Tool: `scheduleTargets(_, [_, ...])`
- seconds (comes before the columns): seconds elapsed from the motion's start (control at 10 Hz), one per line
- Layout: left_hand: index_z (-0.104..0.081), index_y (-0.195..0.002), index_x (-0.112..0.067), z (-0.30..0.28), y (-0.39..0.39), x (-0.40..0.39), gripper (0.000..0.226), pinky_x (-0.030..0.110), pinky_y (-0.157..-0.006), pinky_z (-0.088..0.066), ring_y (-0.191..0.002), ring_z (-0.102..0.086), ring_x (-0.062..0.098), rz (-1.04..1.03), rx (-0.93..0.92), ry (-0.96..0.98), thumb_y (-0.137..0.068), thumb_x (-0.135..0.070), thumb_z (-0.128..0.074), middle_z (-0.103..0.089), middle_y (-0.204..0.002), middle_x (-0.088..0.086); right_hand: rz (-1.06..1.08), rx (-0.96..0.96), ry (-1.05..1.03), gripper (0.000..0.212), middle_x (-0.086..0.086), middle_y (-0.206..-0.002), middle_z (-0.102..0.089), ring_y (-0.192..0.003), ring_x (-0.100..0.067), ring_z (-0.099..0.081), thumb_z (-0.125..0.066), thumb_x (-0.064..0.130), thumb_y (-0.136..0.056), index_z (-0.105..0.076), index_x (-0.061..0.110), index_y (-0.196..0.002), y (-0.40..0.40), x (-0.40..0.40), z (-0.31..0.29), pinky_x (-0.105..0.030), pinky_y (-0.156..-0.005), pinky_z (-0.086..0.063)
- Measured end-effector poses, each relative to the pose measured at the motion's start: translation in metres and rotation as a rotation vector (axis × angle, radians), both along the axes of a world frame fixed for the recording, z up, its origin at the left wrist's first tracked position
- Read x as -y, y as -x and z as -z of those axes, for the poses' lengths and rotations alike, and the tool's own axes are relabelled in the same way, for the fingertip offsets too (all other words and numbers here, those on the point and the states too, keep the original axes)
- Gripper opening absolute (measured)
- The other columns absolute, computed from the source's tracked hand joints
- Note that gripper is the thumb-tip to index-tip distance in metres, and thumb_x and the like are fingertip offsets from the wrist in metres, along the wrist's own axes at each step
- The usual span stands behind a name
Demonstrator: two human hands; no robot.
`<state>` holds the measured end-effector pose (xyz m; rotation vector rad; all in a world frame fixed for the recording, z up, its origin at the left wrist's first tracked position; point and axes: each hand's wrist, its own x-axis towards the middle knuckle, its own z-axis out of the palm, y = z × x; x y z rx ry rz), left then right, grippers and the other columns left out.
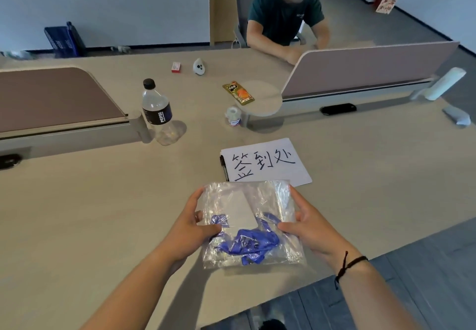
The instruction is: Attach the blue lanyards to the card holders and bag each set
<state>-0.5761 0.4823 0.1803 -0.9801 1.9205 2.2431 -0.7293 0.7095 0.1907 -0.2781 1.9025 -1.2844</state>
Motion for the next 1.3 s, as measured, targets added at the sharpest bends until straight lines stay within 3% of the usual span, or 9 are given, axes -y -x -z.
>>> scheduleTargets(0.2, [-0.032, -0.150, -0.041, 0.030, 0.060, -0.044, 0.093, 0.035, -0.070, -0.061, -0.073, -0.074, 0.015, -0.179, 0.090, 0.018, -0.084, 0.011, -0.070, -0.066, -0.104, 0.011, -0.069, 0.054, -0.004, 0.097, 0.026, -0.149, -0.021, -0.142, -0.005, -0.024, -0.065, -0.007, -0.089, -0.018, 0.048, -0.154, 0.082, -0.027, 0.042, -0.022, -0.095, -0.044])
scheduleTargets(0.3, [-0.029, -0.151, -0.037, 0.053, 0.095, -0.075, 0.093, 0.033, -0.070, -0.062, -0.086, -0.075, 0.016, -0.306, 0.169, 0.036, -0.082, 0.006, -0.075, -0.066, -0.119, 0.009, -0.137, 0.066, -0.028, 0.100, 0.019, -0.160, -0.017, -0.147, -0.009, -0.022, -0.064, -0.005, -0.088, -0.017, 0.055, -0.152, 0.129, -0.039, 0.061, -0.028, -0.104, -0.039])
scheduleTargets(0.5, [-0.042, -0.148, -0.023, 0.091, 0.148, -0.114, 0.089, 0.046, -0.095, -0.057, -0.113, -0.067, 0.023, -0.405, 0.305, 0.123, -0.070, -0.015, -0.084, -0.062, -0.133, 0.008, -0.183, 0.066, -0.121, 0.102, 0.008, -0.163, -0.022, -0.147, -0.011, -0.027, -0.069, -0.002, -0.083, -0.020, 0.056, -0.151, 0.183, -0.049, 0.099, -0.031, -0.103, -0.037])
scheduleTargets(0.6, [-0.038, -0.150, -0.022, 0.103, 0.165, -0.119, 0.080, 0.042, -0.099, -0.053, -0.113, -0.066, 0.024, -0.440, 0.366, 0.181, -0.081, -0.008, -0.076, -0.060, -0.133, 0.003, -0.221, 0.066, -0.128, 0.100, 0.012, -0.163, -0.023, -0.142, -0.008, -0.031, -0.073, 0.005, -0.083, -0.019, 0.052, -0.153, 0.193, -0.044, 0.121, -0.031, -0.106, -0.037])
scheduleTargets(0.7, [-0.038, -0.149, -0.023, 0.123, 0.175, -0.117, 0.075, 0.022, -0.080, -0.052, -0.110, -0.065, 0.019, -0.433, 0.419, 0.237, -0.085, -0.005, -0.072, -0.060, -0.137, 0.002, -0.269, -0.002, -0.200, 0.104, 0.014, -0.161, -0.028, -0.132, -0.004, -0.037, -0.080, 0.031, -0.073, -0.014, 0.060, -0.148, 0.199, -0.039, 0.142, -0.034, -0.107, -0.040])
scheduleTargets(0.8, [-0.036, -0.151, -0.024, 0.138, 0.179, -0.115, 0.073, 0.023, -0.085, -0.048, -0.114, -0.063, 0.021, -0.392, 0.489, 0.352, -0.089, -0.013, -0.072, -0.055, -0.143, 0.000, -0.266, -0.069, -0.216, 0.109, 0.013, -0.161, -0.028, -0.138, -0.008, -0.036, -0.082, 0.049, -0.069, -0.010, 0.055, -0.150, 0.201, -0.037, 0.158, -0.033, -0.104, -0.041])
scheduleTargets(0.9, [-0.039, -0.147, -0.024, 0.149, 0.178, -0.116, 0.062, 0.026, -0.082, -0.047, -0.102, -0.062, 0.019, -0.350, 0.513, 0.464, -0.093, -0.019, -0.068, -0.060, -0.127, -0.004, -0.312, -0.218, -0.268, 0.104, 0.013, -0.159, -0.031, -0.137, -0.015, -0.042, -0.076, 0.059, -0.070, -0.010, 0.052, -0.151, 0.200, -0.035, 0.168, -0.034, -0.101, -0.044])
scheduleTargets(1.0, [-0.041, -0.144, -0.028, 0.157, 0.175, -0.121, 0.056, 0.040, -0.089, -0.054, -0.106, -0.066, 0.026, -0.291, 0.543, 0.578, -0.093, -0.026, -0.063, -0.069, -0.119, 0.003, -0.383, -0.307, -0.320, 0.090, 0.009, -0.150, -0.044, -0.134, -0.017, -0.047, -0.070, 0.066, -0.071, -0.023, 0.052, -0.147, 0.197, -0.037, 0.176, -0.038, -0.104, -0.046])
scheduleTargets(1.3, [-0.039, -0.145, -0.033, 0.150, 0.169, -0.118, 0.058, 0.044, -0.092, -0.053, -0.115, -0.060, 0.024, -0.269, 0.600, 0.640, -0.093, -0.041, -0.064, -0.058, -0.134, 0.001, -0.372, -0.387, -0.403, 0.078, 0.006, -0.135, -0.046, -0.116, -0.011, -0.051, -0.056, 0.080, -0.070, -0.046, 0.045, -0.138, 0.195, -0.043, 0.172, -0.030, -0.095, -0.048])
